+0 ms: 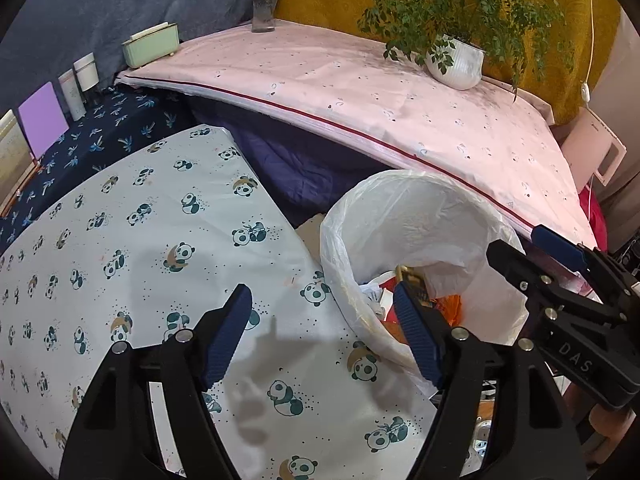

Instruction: Collect trash

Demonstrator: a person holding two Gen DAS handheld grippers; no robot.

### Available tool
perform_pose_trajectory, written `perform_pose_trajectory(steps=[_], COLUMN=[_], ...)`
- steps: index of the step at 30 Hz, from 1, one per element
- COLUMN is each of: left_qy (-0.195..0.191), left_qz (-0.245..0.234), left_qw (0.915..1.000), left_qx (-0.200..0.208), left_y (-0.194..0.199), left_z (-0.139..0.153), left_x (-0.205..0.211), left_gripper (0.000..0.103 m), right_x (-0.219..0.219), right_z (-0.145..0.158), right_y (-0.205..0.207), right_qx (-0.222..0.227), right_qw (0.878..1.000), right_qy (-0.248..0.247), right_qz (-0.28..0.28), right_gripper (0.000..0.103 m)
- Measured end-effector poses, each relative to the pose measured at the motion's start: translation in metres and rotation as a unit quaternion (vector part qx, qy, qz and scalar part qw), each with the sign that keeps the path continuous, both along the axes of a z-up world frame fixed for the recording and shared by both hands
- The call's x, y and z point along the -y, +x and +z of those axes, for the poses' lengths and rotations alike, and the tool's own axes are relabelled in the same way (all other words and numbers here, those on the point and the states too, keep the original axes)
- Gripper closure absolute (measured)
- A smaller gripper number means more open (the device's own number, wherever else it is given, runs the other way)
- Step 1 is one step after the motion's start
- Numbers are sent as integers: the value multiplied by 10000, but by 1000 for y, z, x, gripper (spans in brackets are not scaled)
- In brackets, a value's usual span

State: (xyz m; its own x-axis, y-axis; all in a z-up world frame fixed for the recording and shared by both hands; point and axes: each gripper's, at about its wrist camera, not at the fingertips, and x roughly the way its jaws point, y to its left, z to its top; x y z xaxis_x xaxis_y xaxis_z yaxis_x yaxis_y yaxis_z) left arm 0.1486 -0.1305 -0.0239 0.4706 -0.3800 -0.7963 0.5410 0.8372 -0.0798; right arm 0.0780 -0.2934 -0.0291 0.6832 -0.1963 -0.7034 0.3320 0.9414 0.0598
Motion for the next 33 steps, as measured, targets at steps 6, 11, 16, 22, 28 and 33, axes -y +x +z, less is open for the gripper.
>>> perform_pose_trajectory(steps=[6,11,16,22,28,33], left_qy=[4,36,133,301,402,432], left_qz=[88,174,338,385,400,443], left_qw=[9999,9997,9986,9971,9965,9960], left_qx=[80,169,393,587,618,644], left_y=[-6,-14,-26,-42,-53,-61], left_z=[3,6,9,7,6,5], left_x=[-7,-13,-20,-26,-30,-34], left_gripper=[29,25,17,14,12,10], right_x=[-5,-12,-21,-33,-38,-43], right_z=[5,8,12,10,8,5], right_y=[-12,-22,-36,-53,-66,-73], right_qx=[2,-58,-83,-173,-183,-220], right_qw=[10000,9998,9994,9987,9992,9991], right_qy=[-72,-181,-316,-462,-347,-348], right_qz=[17,56,70,96,83,85], right_gripper=[31,27,19,18,6,7])
